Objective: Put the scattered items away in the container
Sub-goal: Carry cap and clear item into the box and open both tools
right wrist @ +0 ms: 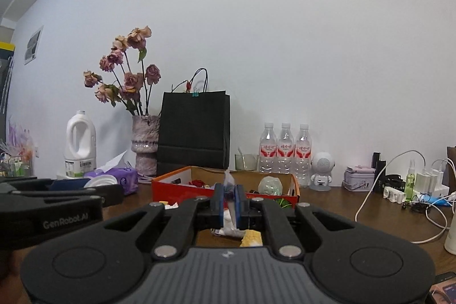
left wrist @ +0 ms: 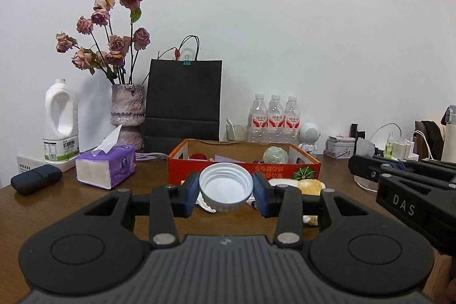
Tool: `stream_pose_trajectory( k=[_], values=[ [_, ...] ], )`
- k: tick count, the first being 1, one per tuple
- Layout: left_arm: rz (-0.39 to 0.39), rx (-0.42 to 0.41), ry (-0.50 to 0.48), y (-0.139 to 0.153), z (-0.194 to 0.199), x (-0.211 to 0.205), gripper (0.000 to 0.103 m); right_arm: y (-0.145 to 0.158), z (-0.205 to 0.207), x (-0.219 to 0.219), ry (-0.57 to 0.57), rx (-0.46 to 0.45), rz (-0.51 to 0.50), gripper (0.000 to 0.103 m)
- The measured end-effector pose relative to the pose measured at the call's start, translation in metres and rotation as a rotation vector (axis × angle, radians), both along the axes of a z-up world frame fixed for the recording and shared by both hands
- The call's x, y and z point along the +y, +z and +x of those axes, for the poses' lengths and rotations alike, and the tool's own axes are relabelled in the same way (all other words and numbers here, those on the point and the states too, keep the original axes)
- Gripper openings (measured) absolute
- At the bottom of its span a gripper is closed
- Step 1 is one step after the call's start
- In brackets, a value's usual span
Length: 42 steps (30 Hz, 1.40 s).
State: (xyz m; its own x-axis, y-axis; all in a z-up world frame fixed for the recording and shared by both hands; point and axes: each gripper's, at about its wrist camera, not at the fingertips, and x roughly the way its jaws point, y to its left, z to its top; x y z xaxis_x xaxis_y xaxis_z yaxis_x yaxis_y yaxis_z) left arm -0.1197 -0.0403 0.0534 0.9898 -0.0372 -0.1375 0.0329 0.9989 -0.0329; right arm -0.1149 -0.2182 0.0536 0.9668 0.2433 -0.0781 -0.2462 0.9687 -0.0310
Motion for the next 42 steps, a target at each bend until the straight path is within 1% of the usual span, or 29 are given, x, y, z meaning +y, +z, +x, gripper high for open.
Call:
stream_pose_trajectory(
  k=[4,7,8,10,13,14,16,18,19,20,21,23,25,27,28,30,32,33,35,36,37,38,39,40,41,42],
  values=[
    [-0.001,0.017,-0.021,0.004,0.019,0.001,0.041,0.004,0.016,-0.003,-0.001,0.028,0.017,0.006],
    [0.009,-0.002,-0.052,0.021,0.057,0.001,0.041,0.016,0.047,-0.005,-0.001,0.042,0.011,0.007],
    [0.008,-0.006,-0.071,0.028,0.074,0.002,0.041,0.021,0.061,-0.007,0.004,0.044,0.017,0.007],
    [-0.003,0.002,-0.107,0.039,0.111,0.007,0.041,0.032,0.092,-0.013,0.025,0.048,0.066,0.007],
    [-0.003,0.028,-0.117,0.051,0.168,0.012,0.041,0.050,0.143,-0.020,0.050,0.071,0.134,0.007],
    [-0.006,0.033,-0.120,0.056,0.189,0.014,0.041,0.056,0.163,-0.021,0.065,0.083,0.146,0.007],
    [-0.010,0.083,-0.144,0.062,0.238,0.016,0.041,0.066,0.204,-0.018,0.094,0.111,0.131,0.007],
    [0.005,0.155,-0.172,0.064,0.291,0.015,0.041,0.072,0.254,-0.006,0.145,0.180,0.063,0.007],
    [0.018,0.198,-0.197,0.062,0.315,0.013,0.041,0.072,0.282,0.002,0.174,0.236,0.035,0.007],
    [0.026,0.252,-0.213,0.058,0.340,0.011,0.041,0.070,0.310,0.009,0.205,0.311,0.011,0.007],
    [0.030,0.312,-0.222,0.053,0.365,0.009,0.041,0.066,0.334,0.015,0.207,0.378,-0.001,0.007],
    [0.049,0.428,-0.222,0.043,0.410,0.003,0.041,0.053,0.384,0.026,0.156,0.515,-0.033,0.007],
    [0.085,0.500,-0.197,0.034,0.446,-0.003,0.041,0.036,0.426,0.028,0.115,0.634,-0.007,0.007],
    [0.121,0.576,-0.180,0.023,0.474,-0.006,0.041,0.018,0.459,0.028,0.115,0.750,0.033,0.007],
    [0.127,0.609,-0.175,0.017,0.484,-0.006,0.041,0.011,0.471,0.029,0.112,0.791,0.042,0.007],
    [0.112,0.674,-0.168,0.002,0.500,-0.003,0.041,-0.003,0.486,0.034,0.104,0.842,0.021,0.007],
    [0.087,0.732,-0.155,-0.012,0.509,0.001,0.044,-0.015,0.495,0.038,0.087,0.878,-0.003,0.011],
    [0.070,0.752,-0.149,-0.017,0.511,0.004,0.044,-0.019,0.496,0.040,0.077,0.883,-0.014,0.011],
    [0.035,0.775,-0.145,-0.023,0.514,0.010,0.049,-0.026,0.496,0.042,0.072,0.885,-0.034,0.013],
    [0.014,0.778,-0.142,-0.024,0.514,0.014,0.050,-0.027,0.495,0.040,0.073,0.885,-0.027,0.013],
    [-0.003,0.779,-0.136,-0.023,0.514,0.017,0.053,-0.026,0.495,0.038,0.078,0.879,-0.010,0.016],
    [-0.013,0.779,-0.128,-0.021,0.513,0.019,0.054,-0.023,0.494,0.034,0.083,0.871,0.012,0.019],
    [-0.022,0.775,-0.124,-0.016,0.511,0.021,0.054,-0.018,0.494,0.031,0.088,0.871,0.033,0.026],
    [-0.031,0.768,-0.125,-0.009,0.508,0.023,0.054,-0.014,0.498,0.029,0.088,0.869,0.048,0.035],
    [-0.038,0.758,-0.126,-0.001,0.504,0.025,0.056,-0.007,0.496,0.027,0.085,0.859,0.052,0.039],
    [-0.043,0.747,-0.129,0.007,0.499,0.026,0.057,0.000,0.492,0.025,0.084,0.845,0.046,0.047]
  ],
)
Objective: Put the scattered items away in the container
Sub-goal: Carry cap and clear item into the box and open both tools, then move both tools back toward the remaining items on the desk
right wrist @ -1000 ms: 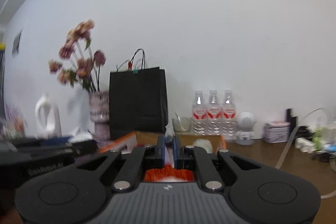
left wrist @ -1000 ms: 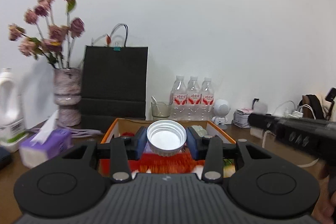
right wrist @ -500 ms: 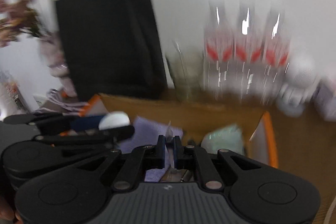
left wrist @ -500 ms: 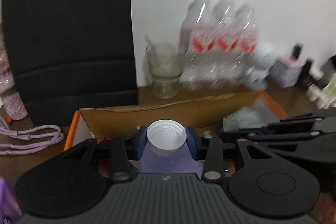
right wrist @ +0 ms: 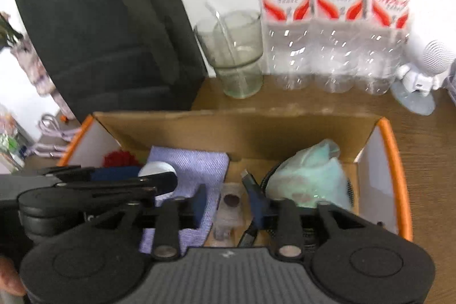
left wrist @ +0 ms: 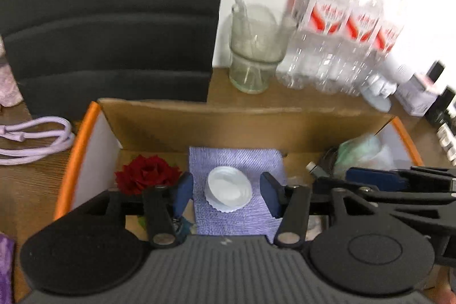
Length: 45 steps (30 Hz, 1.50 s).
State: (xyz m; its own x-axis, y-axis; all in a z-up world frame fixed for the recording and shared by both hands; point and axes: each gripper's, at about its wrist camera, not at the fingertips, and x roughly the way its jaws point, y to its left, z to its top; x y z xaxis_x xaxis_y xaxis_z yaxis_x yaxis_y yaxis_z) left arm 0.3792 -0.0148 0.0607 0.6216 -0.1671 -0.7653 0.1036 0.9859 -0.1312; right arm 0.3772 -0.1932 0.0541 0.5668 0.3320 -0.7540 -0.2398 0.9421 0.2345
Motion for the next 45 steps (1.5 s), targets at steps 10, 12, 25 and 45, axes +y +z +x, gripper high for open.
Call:
stream_pose_trajectory(
  k=[10,12,25,45],
  values=[
    [0.151,-0.419,0.043,0.059,-0.155,0.007,0.094,0.059,-0.123,-0.015,-0.047,-0.232,0.016,0.084],
    [0.169,-0.522,0.066,0.058,-0.190,0.009,0.095,0.059,-0.157,-0.012,-0.047,-0.323,-0.006,0.087],
    [-0.055,-0.565,0.205,0.022,-0.350,0.037,0.102,0.018,-0.332,-0.023,-0.029,-0.611,-0.059,0.089],
    [0.104,-0.497,0.098,-0.030,-0.436,-0.025,0.103,-0.025,-0.410,-0.244,0.001,-0.546,-0.197,0.101]
  ],
)
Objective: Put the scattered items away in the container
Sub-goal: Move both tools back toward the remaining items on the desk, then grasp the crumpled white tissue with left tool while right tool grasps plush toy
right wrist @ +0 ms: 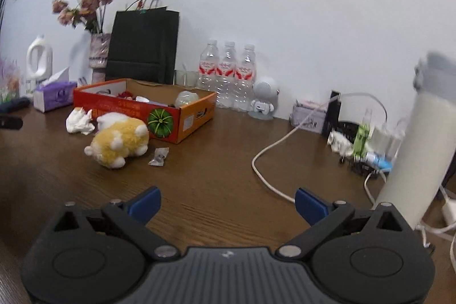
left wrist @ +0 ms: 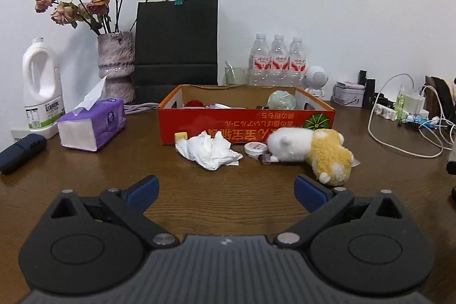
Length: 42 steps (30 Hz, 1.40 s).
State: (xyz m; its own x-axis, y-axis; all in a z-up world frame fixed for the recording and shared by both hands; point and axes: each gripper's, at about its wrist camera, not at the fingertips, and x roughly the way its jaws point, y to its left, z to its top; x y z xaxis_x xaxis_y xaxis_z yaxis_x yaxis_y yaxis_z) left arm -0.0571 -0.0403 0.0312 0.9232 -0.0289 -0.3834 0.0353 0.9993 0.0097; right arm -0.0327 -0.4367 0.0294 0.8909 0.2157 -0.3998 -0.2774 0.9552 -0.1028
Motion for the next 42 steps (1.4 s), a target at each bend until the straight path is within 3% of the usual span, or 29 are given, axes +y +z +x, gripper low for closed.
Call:
stream_pose_trajectory(
  k=[8,11,15,19,23,33,38,41,42],
  values=[
    [0.023,0.009,0.000,-0.002,0.008,-0.003,0.103,-0.013,-0.007,0.033,0.019,0.032,-0.170,0.101],
    [0.019,0.023,0.001,-0.005,0.014,0.000,0.103,-0.013,-0.007,0.041,0.037,0.044,-0.187,0.101],
    [0.001,0.043,0.004,-0.011,0.021,0.006,0.103,-0.009,-0.006,0.052,0.064,0.047,-0.168,0.101],
    [-0.005,0.053,0.001,-0.013,0.031,0.009,0.103,0.011,-0.014,0.072,0.146,-0.007,-0.024,0.101],
    [-0.013,0.074,0.003,-0.009,0.054,0.013,0.103,0.025,-0.007,0.118,0.221,-0.022,0.048,0.101],
    [0.030,0.166,0.000,-0.019,0.126,0.035,0.099,0.016,0.049,0.189,0.147,0.078,0.067,0.100],
    [-0.024,0.229,-0.050,-0.022,0.169,0.050,0.086,0.011,0.077,0.222,0.205,0.101,0.076,0.093],
    [-0.103,0.278,-0.073,-0.024,0.187,0.057,0.085,0.005,0.101,0.239,0.125,0.126,0.036,0.082],
    [-0.121,0.288,-0.079,-0.026,0.190,0.058,0.078,0.003,0.107,0.241,0.108,0.130,0.032,0.077]
  ],
)
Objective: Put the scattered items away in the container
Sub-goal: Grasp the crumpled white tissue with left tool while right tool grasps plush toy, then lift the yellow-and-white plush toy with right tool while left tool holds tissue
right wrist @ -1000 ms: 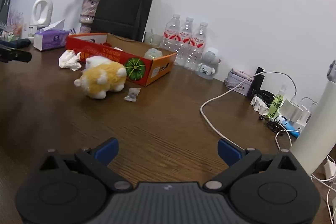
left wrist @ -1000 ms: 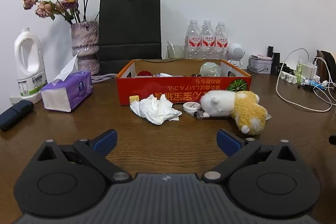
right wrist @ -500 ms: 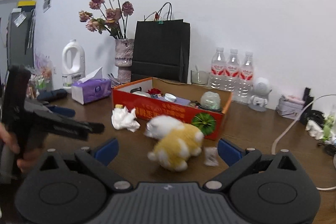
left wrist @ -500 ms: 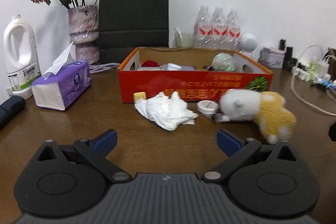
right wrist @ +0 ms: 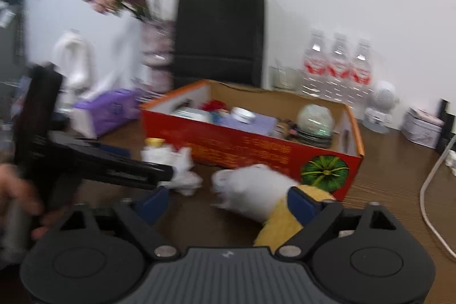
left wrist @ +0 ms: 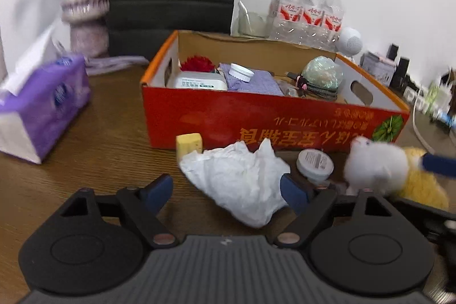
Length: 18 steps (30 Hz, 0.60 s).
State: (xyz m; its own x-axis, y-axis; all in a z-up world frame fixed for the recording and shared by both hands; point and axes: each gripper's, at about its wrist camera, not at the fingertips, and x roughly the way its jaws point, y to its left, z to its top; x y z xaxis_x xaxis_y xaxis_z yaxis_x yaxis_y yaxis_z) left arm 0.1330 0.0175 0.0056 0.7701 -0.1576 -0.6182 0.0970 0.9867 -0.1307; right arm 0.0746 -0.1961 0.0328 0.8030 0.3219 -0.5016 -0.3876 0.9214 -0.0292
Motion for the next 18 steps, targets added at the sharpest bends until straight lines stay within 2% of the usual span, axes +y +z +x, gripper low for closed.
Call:
stream_pose_trajectory(
  k=[1,2,3,4,5,9,14,17,18],
  values=[
    [-0.008,0.011,-0.004,-0.002,0.002,0.000,0.058,-0.002,0.005,0.000,-0.007,0.002,0.000,0.077],
    [0.000,0.006,-0.003,-0.004,0.002,-0.002,0.043,-0.004,0.010,0.001,-0.017,-0.001,-0.008,0.076],
    [0.016,-0.005,-0.003,-0.005,0.000,-0.003,0.037,-0.005,0.014,0.001,-0.034,-0.006,-0.025,0.076],
    [0.025,-0.010,-0.014,-0.005,-0.003,-0.003,0.026,-0.004,0.017,0.001,-0.063,-0.015,-0.052,0.076],
    [0.019,-0.016,-0.027,-0.005,-0.006,-0.003,0.022,-0.003,0.019,0.000,-0.091,-0.024,-0.078,0.076],
    [0.019,-0.049,-0.035,-0.003,-0.030,0.001,0.017,-0.003,0.012,-0.010,-0.158,-0.024,-0.160,0.086],
    [-0.030,-0.097,0.002,0.010,-0.074,0.008,0.017,-0.018,-0.001,-0.023,-0.240,0.024,-0.235,0.086],
    [-0.060,-0.104,0.024,0.015,-0.098,0.011,0.017,-0.023,-0.008,-0.030,-0.265,0.075,-0.230,0.086],
    [-0.064,-0.103,0.022,0.015,-0.105,0.011,0.017,-0.022,-0.012,-0.030,-0.257,0.069,-0.221,0.083]
  ],
)
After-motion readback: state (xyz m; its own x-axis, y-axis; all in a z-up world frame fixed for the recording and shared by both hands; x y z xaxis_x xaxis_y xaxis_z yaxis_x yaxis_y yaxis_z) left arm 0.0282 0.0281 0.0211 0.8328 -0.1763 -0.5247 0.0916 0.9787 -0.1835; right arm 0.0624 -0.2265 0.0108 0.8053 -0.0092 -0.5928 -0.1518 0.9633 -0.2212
